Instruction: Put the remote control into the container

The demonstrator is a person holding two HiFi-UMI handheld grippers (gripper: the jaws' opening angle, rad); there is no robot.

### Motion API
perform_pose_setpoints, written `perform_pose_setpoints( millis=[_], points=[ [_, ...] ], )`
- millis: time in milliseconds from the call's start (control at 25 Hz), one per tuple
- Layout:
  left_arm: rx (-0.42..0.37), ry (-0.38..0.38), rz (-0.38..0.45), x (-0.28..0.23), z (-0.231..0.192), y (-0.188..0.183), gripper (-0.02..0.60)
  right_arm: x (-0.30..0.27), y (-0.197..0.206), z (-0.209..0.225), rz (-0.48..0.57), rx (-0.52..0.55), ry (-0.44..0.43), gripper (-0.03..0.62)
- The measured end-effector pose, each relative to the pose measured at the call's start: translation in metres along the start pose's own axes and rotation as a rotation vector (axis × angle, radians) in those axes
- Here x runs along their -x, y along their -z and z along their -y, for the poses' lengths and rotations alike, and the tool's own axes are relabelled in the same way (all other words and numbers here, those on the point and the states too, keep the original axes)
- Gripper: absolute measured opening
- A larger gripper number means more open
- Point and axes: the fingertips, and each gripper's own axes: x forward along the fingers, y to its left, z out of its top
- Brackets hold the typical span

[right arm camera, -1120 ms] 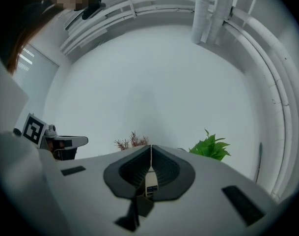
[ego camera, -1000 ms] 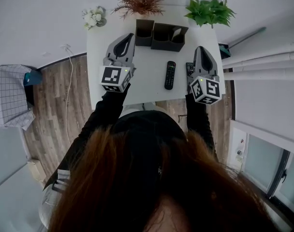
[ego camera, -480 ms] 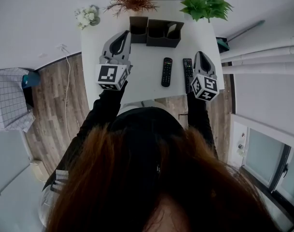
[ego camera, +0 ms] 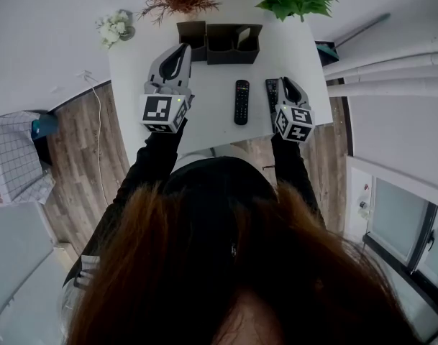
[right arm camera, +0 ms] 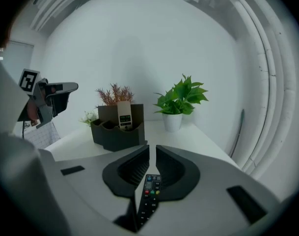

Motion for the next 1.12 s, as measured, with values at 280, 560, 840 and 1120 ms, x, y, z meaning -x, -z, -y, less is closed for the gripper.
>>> perform_pose_setpoints(
  millis=[280,560,840,1120],
  points=[
    [-0.006,0.003,-0.009,-0.004,0.0,0.002,0.009,-0.019,0.044,0.002,-0.179,-0.016,-0.007,0.17],
    [-0.029,-0.018,-0.015,0.003,-0.007,0.002,0.009,-0.033,0.078,0.006,-0.349,-0.058,-0.019,0.236],
    [-0.035,-0.067,-0.013,0.012,-0.023,0.0,0.009,-0.049,0.083,0.01,-0.462,0.017,0.015,0.247],
    [-0.035,-0.103,-0.011,0.018,-0.035,-0.002,0.009,-0.057,0.092,0.011,-0.512,0.007,0.012,0.245]
  ],
)
